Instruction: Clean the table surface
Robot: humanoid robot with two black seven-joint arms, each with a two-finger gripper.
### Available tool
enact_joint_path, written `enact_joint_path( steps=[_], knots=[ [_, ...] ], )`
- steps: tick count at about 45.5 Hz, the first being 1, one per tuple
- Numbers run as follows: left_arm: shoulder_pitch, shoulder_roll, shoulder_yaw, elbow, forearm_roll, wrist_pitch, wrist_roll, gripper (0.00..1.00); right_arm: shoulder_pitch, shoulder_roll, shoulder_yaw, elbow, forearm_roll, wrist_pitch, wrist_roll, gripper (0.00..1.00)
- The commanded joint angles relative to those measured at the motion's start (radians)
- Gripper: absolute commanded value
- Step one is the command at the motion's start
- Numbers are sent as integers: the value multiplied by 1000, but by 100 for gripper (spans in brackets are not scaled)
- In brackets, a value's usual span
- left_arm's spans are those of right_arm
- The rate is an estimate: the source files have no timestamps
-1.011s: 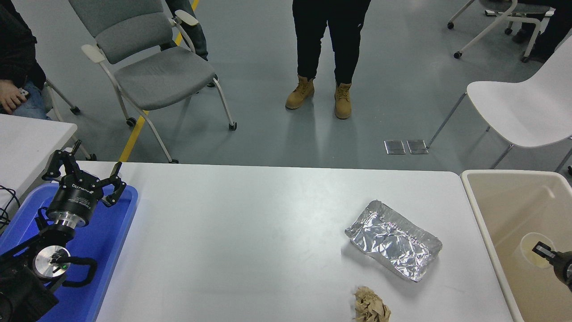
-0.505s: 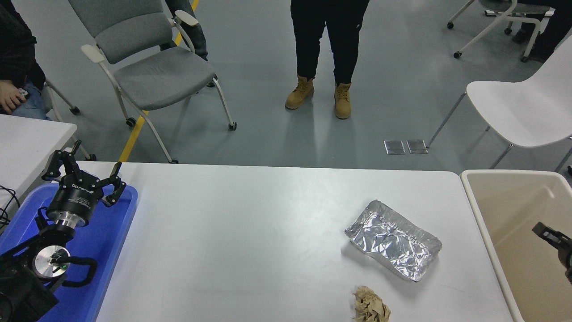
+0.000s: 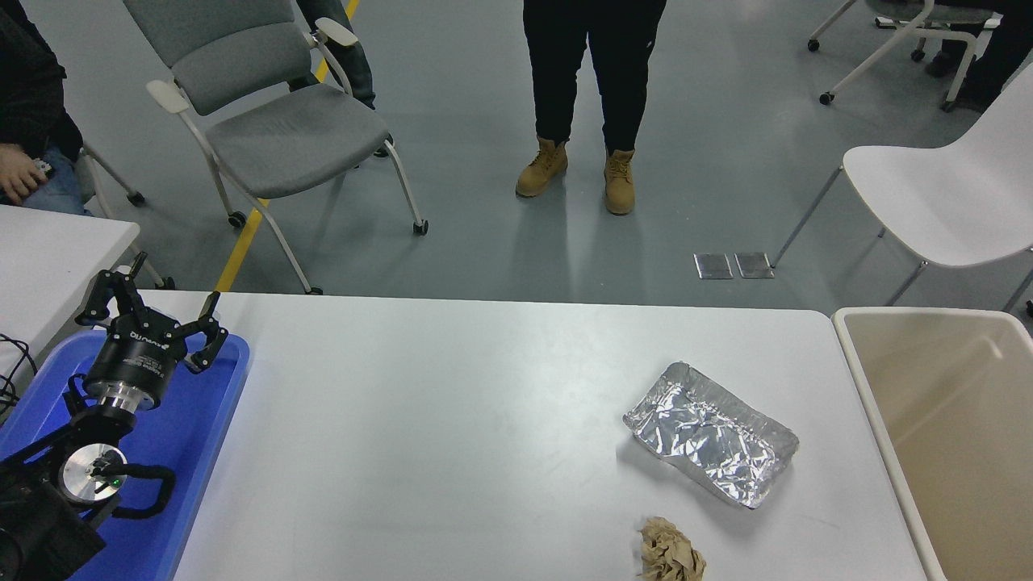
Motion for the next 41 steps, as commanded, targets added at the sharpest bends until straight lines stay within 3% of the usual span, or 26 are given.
enact_joint_path(
  steps=[1, 12, 23, 41],
  knots=[
    [0, -1, 0, 0, 0, 0, 0, 100, 74, -17, 182, 8, 15, 0, 7, 98],
    [0, 1, 1, 0, 0, 0, 1, 100, 96, -45, 325, 109, 15, 0, 9, 98],
    [0, 1, 1, 0, 0, 0, 0, 100, 71, -91, 671, 416, 15, 0, 9, 98],
    [0, -1, 1, 0, 0, 0, 0, 100, -134, -36, 993, 780, 15, 47, 9, 99]
  ],
)
